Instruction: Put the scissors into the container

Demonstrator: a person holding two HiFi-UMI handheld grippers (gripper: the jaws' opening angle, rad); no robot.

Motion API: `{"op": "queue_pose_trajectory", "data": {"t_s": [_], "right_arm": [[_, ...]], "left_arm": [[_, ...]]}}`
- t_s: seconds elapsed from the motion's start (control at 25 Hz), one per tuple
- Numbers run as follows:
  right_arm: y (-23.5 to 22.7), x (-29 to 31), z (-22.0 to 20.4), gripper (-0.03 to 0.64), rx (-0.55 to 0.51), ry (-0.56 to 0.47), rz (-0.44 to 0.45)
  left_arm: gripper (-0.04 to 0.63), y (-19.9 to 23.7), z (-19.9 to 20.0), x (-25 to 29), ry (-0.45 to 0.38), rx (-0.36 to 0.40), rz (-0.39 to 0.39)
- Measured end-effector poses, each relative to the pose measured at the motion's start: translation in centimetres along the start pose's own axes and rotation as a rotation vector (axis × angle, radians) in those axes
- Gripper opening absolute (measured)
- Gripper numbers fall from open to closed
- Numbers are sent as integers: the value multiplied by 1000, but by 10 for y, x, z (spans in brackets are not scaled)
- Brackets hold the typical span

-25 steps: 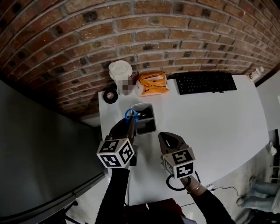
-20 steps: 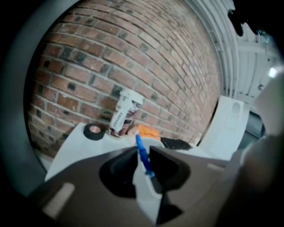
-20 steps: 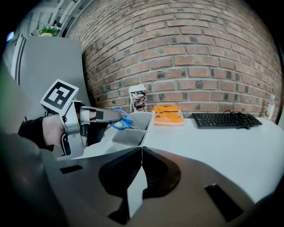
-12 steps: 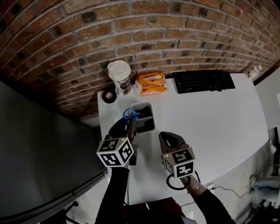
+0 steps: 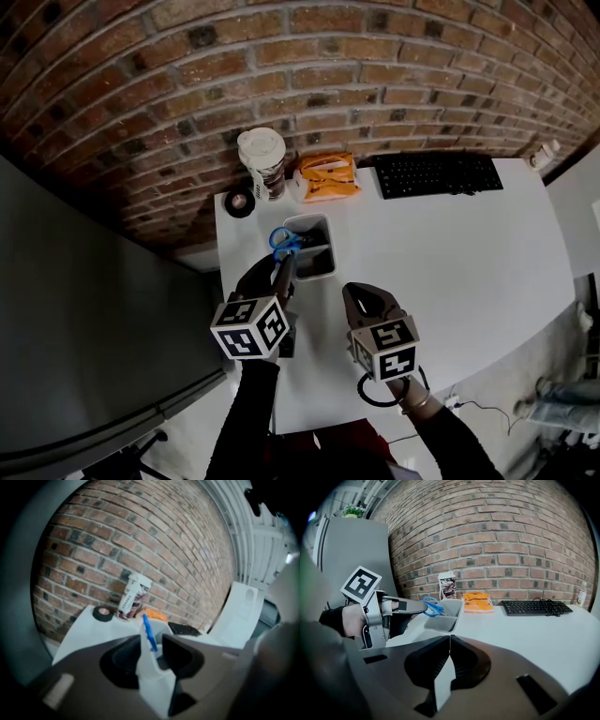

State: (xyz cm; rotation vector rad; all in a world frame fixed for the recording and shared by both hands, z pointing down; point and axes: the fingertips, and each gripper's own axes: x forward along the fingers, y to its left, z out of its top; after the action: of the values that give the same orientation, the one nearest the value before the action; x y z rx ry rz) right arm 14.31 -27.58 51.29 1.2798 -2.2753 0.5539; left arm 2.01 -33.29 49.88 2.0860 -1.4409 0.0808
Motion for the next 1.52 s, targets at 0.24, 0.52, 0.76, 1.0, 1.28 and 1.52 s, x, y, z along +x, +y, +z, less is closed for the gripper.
{"op": "queue_pose_trajectory", "data": {"t_s": [0.24, 0.52, 0.76, 1.0, 1.28, 1.52], "right_arm": [[6, -7, -4, 9, 3, -4, -5], [13, -18, -6, 9, 9, -13, -14], [21, -27, -7, 9, 16, -27, -19], [32, -37, -7, 9, 11, -39, -21], [40, -48, -11, 9, 14, -41, -37], [48, -58, -12, 9, 15, -51, -46]], "left_arm": [[143, 0, -11, -13, 15, -2, -2], [91, 1, -20, -32, 19, 1, 11], [11, -3, -24, -51, 19, 36, 7], [3, -6, -27, -68, 18, 54, -8], [2, -7, -27, -89, 23, 101, -6], [2, -6, -33, -106, 42, 136, 8]]}}
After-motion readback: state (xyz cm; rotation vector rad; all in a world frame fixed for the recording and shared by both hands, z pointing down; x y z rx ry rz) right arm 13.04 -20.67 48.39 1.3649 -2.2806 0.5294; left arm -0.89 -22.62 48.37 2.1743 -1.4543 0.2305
